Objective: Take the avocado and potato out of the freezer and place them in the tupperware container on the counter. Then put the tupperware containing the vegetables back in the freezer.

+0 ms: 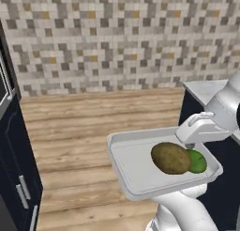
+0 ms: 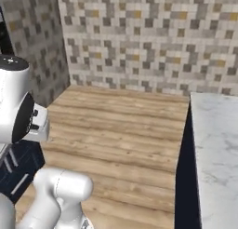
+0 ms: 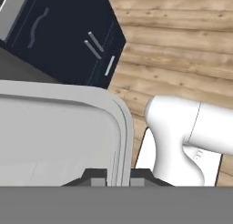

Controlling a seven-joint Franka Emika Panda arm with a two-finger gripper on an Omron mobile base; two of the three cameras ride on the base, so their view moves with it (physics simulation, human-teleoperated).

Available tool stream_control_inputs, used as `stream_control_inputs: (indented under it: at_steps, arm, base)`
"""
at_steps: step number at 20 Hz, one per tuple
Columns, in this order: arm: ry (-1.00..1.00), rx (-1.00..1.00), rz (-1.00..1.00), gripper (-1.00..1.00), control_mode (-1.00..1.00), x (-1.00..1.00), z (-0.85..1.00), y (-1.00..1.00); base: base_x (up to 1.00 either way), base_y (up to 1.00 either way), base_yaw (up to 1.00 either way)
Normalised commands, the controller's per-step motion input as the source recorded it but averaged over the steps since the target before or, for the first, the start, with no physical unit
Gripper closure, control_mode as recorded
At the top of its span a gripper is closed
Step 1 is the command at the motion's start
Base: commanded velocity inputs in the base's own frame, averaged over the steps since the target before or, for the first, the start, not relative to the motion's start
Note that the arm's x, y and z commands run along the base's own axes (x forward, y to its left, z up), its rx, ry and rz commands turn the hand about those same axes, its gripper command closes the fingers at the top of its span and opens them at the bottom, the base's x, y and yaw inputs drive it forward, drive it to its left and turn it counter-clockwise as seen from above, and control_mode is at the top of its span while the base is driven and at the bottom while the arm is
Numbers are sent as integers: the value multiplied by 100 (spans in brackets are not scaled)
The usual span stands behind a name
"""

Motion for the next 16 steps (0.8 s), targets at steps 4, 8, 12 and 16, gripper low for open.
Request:
stream_control_inputs:
  at_steps: [4, 8, 12, 16]
  arm:
    - [0, 0, 0, 100, 100, 0, 0, 0]
    - [0, 0, 0, 100, 100, 0, 0, 0]
    - [0, 0, 0, 100, 100, 0, 0, 0]
    - [0, 0, 0, 100, 100, 0, 0, 0]
  base:
    - [0, 25, 58]
    - [0, 20, 57]
    - [6, 11, 55]
    - [0, 9, 57]
